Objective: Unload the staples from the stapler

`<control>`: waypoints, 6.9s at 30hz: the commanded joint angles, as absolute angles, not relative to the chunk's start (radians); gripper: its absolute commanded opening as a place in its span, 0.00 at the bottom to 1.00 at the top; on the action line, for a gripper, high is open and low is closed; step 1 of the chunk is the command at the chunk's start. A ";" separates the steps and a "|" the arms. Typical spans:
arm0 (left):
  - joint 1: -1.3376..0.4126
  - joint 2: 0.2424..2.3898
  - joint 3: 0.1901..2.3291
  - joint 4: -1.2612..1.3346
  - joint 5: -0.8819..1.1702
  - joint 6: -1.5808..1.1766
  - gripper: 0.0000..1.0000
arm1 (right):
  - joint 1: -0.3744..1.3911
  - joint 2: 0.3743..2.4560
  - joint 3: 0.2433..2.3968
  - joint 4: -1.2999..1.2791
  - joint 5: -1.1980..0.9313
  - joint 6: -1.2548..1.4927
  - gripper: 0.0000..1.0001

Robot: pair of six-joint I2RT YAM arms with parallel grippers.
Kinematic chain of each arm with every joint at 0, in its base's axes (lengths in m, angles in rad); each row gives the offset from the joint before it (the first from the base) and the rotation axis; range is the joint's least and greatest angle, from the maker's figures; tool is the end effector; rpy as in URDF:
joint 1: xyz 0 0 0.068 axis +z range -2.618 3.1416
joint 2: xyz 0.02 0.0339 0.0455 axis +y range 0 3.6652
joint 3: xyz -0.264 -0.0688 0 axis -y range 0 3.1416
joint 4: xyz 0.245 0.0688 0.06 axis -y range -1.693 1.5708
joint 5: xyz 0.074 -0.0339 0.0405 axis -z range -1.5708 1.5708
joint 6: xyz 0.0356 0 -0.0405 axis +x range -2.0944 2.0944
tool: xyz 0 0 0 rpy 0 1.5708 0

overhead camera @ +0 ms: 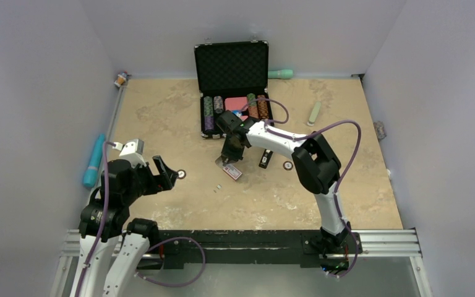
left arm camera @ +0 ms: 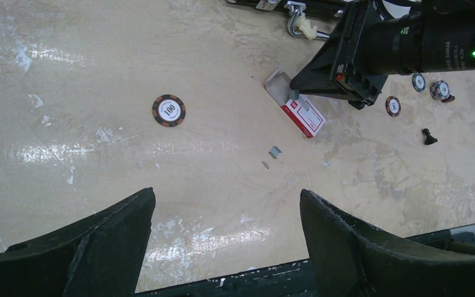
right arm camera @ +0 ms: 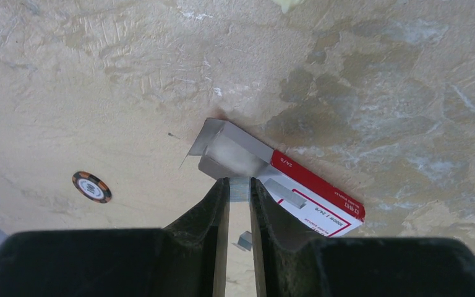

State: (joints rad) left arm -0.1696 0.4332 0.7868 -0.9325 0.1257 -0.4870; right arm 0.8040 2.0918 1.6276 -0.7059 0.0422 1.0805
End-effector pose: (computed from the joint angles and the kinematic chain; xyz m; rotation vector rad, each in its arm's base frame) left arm 0.0790 -0.0181 0.3056 -0.2723 2.1726 -0.5121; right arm 0.3064 0.3159 0.1855 0.4035 2.8120 0.4314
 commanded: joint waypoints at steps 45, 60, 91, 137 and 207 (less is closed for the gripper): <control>-0.166 0.432 0.782 -0.903 0.116 -0.489 0.90 | 0.939 1.747 1.439 -0.549 -0.061 0.476 0.70; -0.166 0.426 0.785 -0.910 0.106 -0.497 1.00 | 1.078 1.735 1.352 -0.581 0.146 0.328 0.69; -0.179 0.428 0.786 -0.916 0.084 -0.502 0.97 | 1.125 2.035 1.510 -0.569 0.169 0.267 0.52; -0.179 0.424 0.790 -0.930 0.026 -0.510 0.95 | 1.124 2.021 1.509 -0.579 0.170 0.314 0.48; -0.179 0.397 0.795 -0.950 -0.051 -0.538 0.94 | 1.124 1.980 1.540 -0.662 0.244 0.296 0.19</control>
State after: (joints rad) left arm -0.1734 0.4015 0.7868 -0.9630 -0.0341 -0.5236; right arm 1.1210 2.0537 1.4883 -0.6193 0.2028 0.3008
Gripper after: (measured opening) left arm 0.938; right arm 0.202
